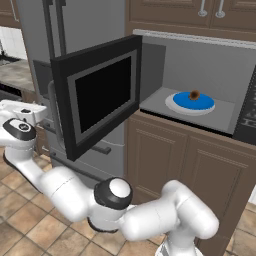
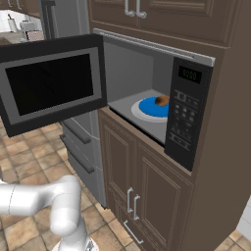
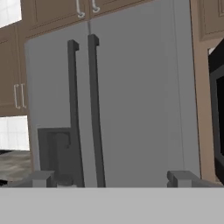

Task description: Pick the potato from the counter and place it in the microwave. Then turn on the microwave.

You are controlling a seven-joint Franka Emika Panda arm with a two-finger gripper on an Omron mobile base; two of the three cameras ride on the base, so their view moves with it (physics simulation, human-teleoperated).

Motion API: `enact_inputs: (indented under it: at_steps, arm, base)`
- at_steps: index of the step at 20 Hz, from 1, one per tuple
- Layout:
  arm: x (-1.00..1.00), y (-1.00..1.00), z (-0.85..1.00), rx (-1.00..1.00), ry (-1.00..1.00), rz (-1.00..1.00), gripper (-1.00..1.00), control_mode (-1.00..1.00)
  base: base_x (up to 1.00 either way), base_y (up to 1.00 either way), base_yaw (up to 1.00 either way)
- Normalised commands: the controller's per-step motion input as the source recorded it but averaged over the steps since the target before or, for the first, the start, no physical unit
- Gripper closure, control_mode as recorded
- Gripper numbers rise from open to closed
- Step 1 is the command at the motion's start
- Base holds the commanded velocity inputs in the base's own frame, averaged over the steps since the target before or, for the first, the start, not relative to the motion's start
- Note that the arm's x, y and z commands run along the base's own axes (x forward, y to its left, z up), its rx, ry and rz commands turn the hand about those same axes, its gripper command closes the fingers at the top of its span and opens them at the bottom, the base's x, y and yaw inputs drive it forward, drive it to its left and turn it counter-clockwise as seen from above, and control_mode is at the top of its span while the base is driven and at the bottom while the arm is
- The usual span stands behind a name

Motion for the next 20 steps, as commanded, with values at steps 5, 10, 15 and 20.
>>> enact_inputs:
  at_steps: [5, 10, 15, 20]
  arm:
    - [0.0, 0.0, 0.0, 0.0, 0.0, -0.08, -1.0, -1.0]
    - [0.0, -0.02, 0.0, 0.0, 0.0, -0.11, -1.0, -1.0]
    - [0.0, -0.25, 0.0, 0.0, 0.0, -0.11, -1.0, -1.0]
    - [-0.07, -0.48, 0.0, 0.0, 0.0, -0.04, -1.0, -1.0]
  base:
    - [0.0, 0.0, 0.0]
    - [0.0, 0.0, 0.0]
    - [0.0, 0.0, 0.0]
    - [0.0, 0.0, 0.0]
